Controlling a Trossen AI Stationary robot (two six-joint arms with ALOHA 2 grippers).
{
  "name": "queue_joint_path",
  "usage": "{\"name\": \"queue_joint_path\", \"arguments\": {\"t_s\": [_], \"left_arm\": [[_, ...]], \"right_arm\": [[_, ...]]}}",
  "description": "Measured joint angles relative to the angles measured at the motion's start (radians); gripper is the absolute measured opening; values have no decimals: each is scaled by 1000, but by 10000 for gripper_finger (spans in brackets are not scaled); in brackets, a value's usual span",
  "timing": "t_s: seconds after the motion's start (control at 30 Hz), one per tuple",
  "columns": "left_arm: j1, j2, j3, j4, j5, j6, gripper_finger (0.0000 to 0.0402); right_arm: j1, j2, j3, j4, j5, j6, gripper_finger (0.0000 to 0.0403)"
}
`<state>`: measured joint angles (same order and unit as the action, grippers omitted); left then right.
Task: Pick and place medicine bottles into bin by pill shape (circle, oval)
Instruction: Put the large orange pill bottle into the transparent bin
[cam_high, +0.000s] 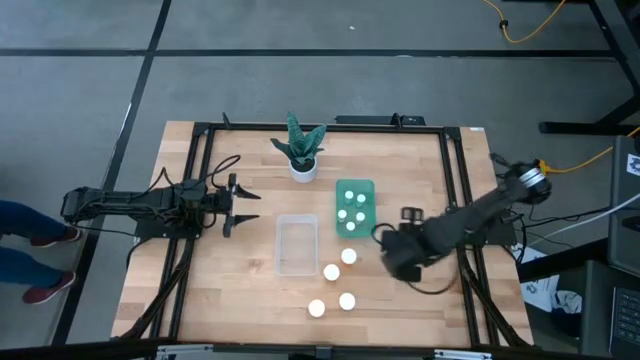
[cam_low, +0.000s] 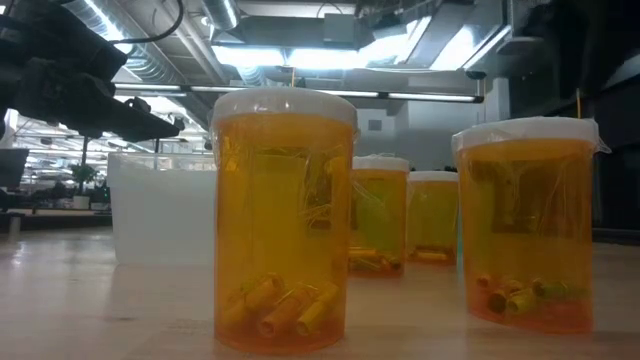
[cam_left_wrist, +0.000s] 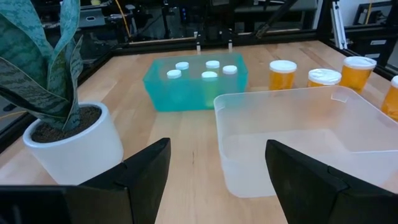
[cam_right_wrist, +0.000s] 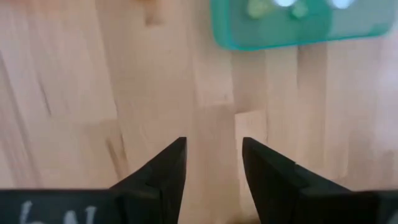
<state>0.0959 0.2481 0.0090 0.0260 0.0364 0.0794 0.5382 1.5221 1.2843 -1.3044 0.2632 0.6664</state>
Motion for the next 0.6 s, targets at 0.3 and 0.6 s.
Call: {"name": "queue_joint_path", "arguments": {"t_s": [0.3,0.6], "left_arm": [[0,0,0,0,6,-25,254],[0,0,0,0,6,-25,254]], "right_arm": [[175,-357,-495,523,110,287,156],[180,-415,-694,763,111,298,156]]}}
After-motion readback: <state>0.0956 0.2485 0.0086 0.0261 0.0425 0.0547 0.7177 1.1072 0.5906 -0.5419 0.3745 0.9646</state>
